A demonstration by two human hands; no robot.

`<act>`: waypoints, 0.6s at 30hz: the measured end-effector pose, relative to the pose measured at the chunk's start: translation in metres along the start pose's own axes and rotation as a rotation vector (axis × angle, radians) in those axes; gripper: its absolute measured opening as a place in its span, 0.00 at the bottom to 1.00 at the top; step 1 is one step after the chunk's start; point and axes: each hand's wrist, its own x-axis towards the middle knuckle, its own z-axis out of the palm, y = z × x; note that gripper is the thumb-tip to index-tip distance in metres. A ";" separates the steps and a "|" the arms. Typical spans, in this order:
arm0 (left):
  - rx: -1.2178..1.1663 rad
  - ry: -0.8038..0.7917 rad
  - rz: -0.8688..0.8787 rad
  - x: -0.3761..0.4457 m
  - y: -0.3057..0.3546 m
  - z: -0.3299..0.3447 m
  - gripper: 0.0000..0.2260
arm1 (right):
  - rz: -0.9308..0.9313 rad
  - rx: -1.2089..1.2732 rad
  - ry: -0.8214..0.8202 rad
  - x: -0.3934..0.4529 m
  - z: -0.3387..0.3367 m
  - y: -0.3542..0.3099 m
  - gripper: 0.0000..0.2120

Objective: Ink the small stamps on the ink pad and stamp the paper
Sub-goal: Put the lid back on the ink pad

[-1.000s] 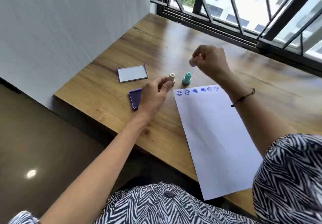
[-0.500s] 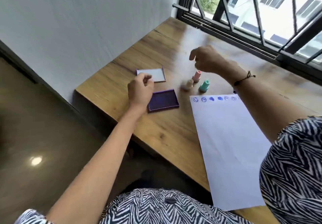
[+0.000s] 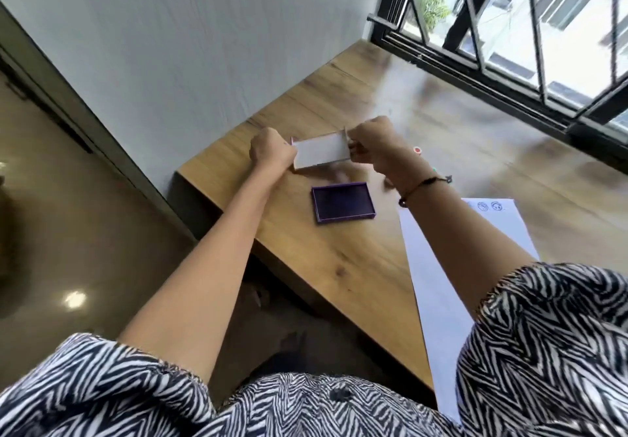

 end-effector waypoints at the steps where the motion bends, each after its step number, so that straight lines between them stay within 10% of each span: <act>1: -0.055 -0.027 0.014 -0.003 -0.002 -0.001 0.05 | 0.019 0.112 -0.044 -0.004 -0.003 0.003 0.12; 12: -0.200 -0.090 0.163 -0.014 0.002 0.005 0.06 | -0.265 0.179 0.091 -0.042 -0.015 0.006 0.03; 18: -0.491 -0.233 0.308 -0.029 0.016 0.005 0.09 | -0.233 0.272 -0.353 -0.077 -0.034 0.005 0.10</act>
